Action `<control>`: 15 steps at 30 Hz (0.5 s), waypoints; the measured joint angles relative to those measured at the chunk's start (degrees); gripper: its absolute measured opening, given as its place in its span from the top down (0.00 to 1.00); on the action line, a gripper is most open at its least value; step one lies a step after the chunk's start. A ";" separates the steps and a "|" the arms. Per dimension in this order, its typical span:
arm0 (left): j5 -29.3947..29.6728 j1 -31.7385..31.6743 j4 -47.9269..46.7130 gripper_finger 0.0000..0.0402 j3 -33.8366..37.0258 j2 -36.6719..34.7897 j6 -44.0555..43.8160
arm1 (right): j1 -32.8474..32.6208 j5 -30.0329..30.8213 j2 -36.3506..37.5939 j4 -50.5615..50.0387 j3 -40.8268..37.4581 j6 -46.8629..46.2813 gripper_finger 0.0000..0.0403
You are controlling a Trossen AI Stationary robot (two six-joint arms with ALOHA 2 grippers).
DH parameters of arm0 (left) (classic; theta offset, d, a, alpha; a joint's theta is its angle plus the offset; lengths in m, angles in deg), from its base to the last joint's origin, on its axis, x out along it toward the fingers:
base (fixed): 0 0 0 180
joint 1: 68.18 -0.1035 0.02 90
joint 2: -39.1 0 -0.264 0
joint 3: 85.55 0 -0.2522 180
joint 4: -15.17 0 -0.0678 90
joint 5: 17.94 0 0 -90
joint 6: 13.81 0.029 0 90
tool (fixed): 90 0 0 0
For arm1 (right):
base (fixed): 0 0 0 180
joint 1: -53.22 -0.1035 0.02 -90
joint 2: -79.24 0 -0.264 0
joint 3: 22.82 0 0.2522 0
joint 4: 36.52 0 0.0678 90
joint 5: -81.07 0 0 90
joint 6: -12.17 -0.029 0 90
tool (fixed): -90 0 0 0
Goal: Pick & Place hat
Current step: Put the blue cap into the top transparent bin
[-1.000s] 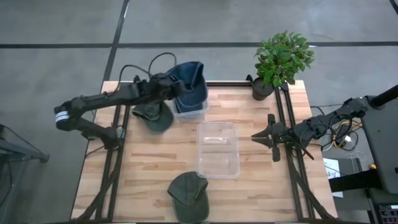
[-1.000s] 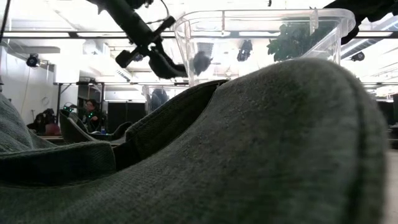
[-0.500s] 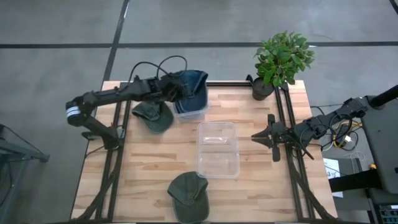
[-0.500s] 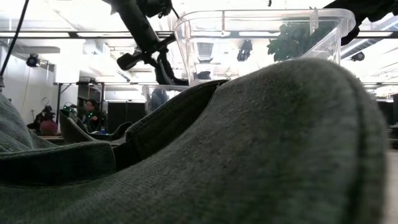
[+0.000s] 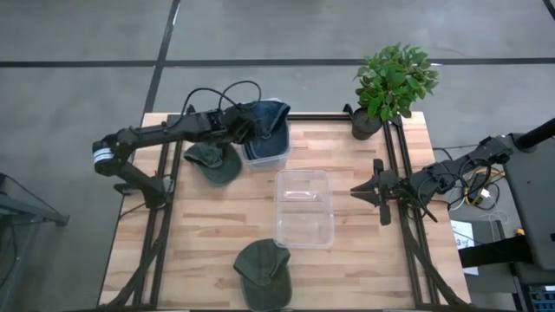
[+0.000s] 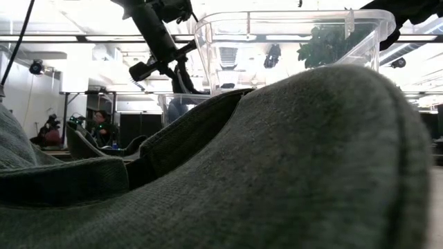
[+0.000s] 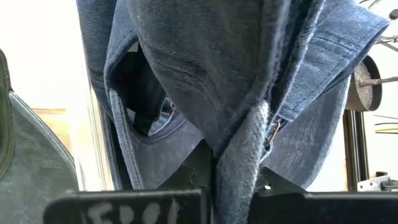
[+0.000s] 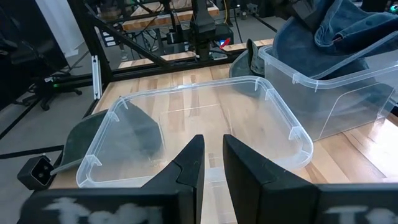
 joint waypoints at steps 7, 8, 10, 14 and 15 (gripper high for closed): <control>0.55 -0.04 0.00 0.93 0.02 0.00 0.04 | 0.00 0.00 0.02 0.00 0.00 -0.04 0.87; 0.55 -0.04 0.00 0.93 0.02 0.00 -0.06 | 0.00 0.00 0.02 0.00 0.00 -0.08 0.87; 0.55 -0.04 0.02 0.93 0.04 0.00 -0.41 | 0.00 0.01 0.02 0.00 0.00 -0.11 0.87; 0.57 -0.04 0.04 0.93 0.04 -0.02 -0.64 | 0.00 0.00 0.01 0.00 0.00 -0.18 0.87; 0.57 -0.04 0.04 0.93 0.04 -0.02 -1.02 | 0.00 0.00 0.02 0.00 0.00 -0.18 0.87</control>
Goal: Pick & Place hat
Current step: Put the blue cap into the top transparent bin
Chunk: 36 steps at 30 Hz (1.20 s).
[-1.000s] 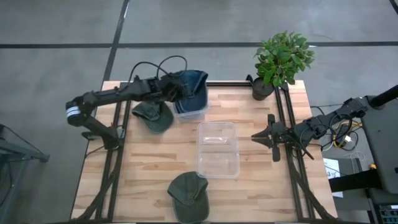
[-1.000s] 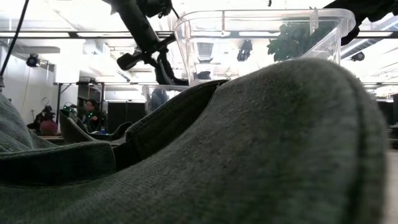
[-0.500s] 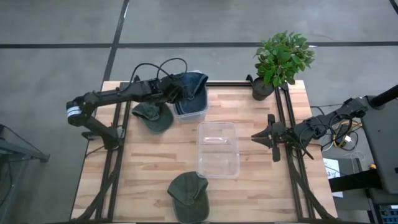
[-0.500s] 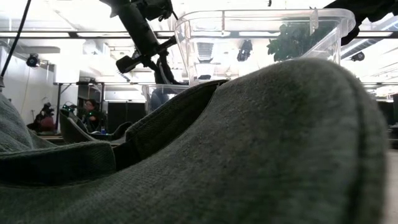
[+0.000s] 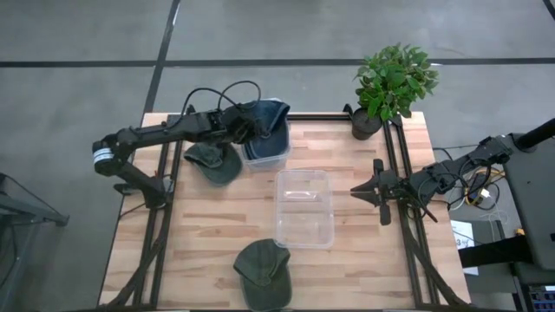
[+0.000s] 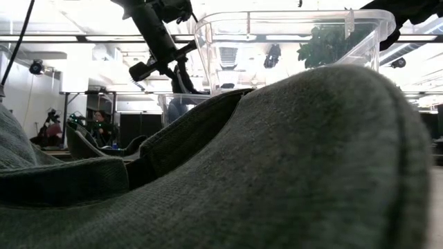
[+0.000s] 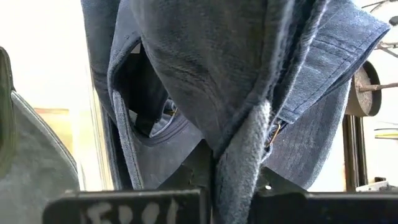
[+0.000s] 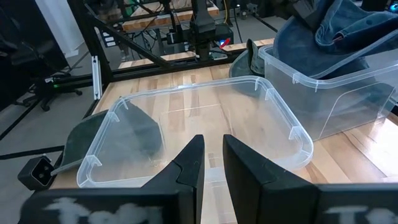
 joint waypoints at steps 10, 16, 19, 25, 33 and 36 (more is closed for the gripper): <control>0.02 -0.11 -0.02 0.93 0.15 -0.03 -3.04 | 0.00 0.00 0.00 0.00 0.00 -0.01 0.87; 0.41 -0.11 -0.02 0.93 0.15 -0.04 -2.30 | 0.00 0.00 0.00 0.00 0.00 0.00 0.87; 0.39 -0.11 -0.02 0.93 0.15 -0.04 -1.26 | 0.00 0.00 -0.02 0.00 0.00 -0.02 0.87; 0.78 -0.11 1.45 0.93 0.24 -0.04 -1.08 | 0.01 0.00 -0.01 0.00 0.00 -0.01 0.87; 0.70 -0.11 2.15 0.93 0.54 -0.07 -0.86 | 0.01 0.00 0.00 0.01 0.01 0.00 0.87; 0.70 -0.11 2.13 0.93 0.75 -0.07 -0.86 | 0.00 0.00 -0.01 0.00 0.01 0.00 0.87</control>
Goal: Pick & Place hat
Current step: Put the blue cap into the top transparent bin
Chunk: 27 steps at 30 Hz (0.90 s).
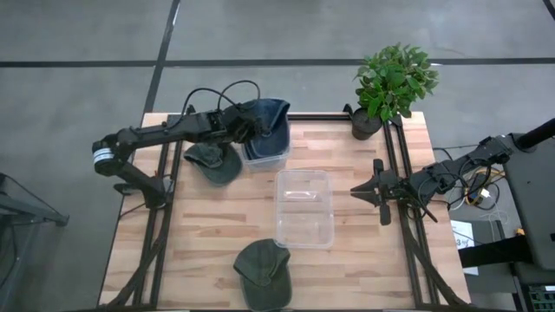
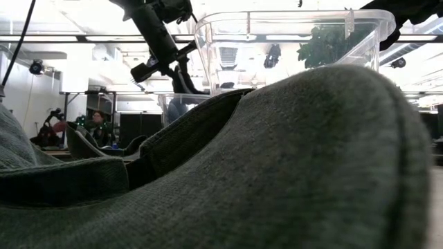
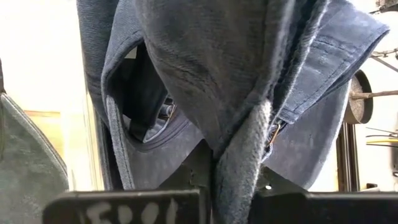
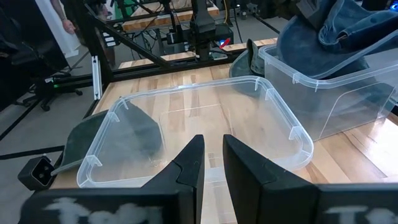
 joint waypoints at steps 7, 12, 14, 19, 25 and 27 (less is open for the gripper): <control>0.20 -0.02 -0.01 0.79 0.01 0.00 -0.94 | 0.01 0.00 0.00 0.00 -0.01 -0.02 0.87; 0.22 -0.02 -0.02 0.65 0.01 0.00 -2.57 | 0.00 0.00 0.00 0.01 0.01 0.04 0.87; 0.22 -0.02 -0.03 0.62 0.01 -0.17 -2.45 | 0.01 -0.02 -0.01 0.01 0.00 0.01 0.87; 0.20 -0.02 -0.08 0.61 0.01 -1.63 -1.97 | 0.02 -0.02 -0.01 0.00 0.01 0.04 0.87; 1.04 -0.02 -0.29 0.61 0.01 -6.43 1.26 | 0.02 -0.02 0.01 0.00 0.01 0.17 0.87; 3.25 0.01 0.03 0.61 0.01 -8.65 1.45 | 0.02 -0.02 0.01 0.02 0.01 0.15 0.87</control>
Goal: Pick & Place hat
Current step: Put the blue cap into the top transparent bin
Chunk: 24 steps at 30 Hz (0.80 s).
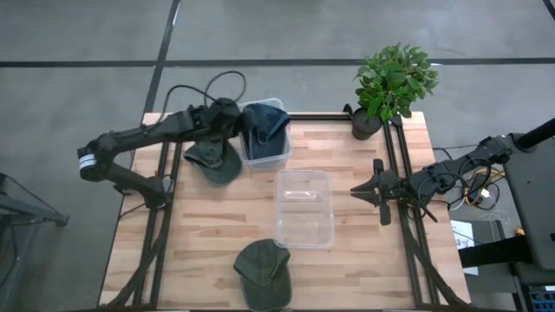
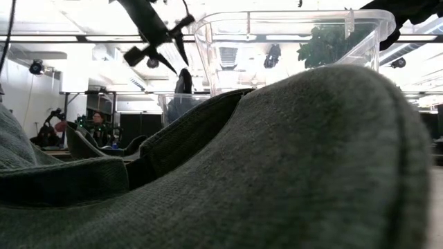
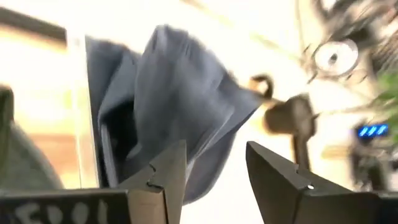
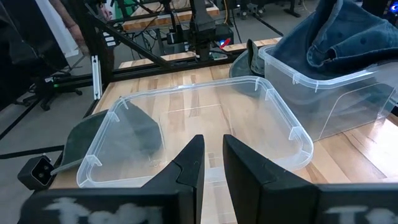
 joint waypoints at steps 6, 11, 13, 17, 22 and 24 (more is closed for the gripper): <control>3.14 0.76 11.54 0.61 0.00 -2.71 8.04 | 0.00 0.00 -0.02 -0.02 0.00 0.02 0.87; 0.14 0.18 16.54 0.61 -0.02 1.63 16.33 | 0.00 0.00 -0.02 0.00 0.00 -0.15 0.87; -0.15 -0.83 15.44 0.61 -0.02 4.06 17.74 | 0.00 0.00 -0.02 0.00 0.00 -0.23 0.87; -1.28 -4.11 11.62 0.61 0.00 7.80 19.71 | 0.00 0.00 -0.02 0.02 0.00 -1.41 0.87; -5.99 -7.77 4.26 0.61 0.00 10.55 18.18 | 0.00 0.00 0.00 0.05 0.00 -1.71 0.87; -7.59 -8.03 3.10 0.61 0.00 11.29 18.30 | 0.00 0.00 -0.02 0.05 0.00 -1.70 0.87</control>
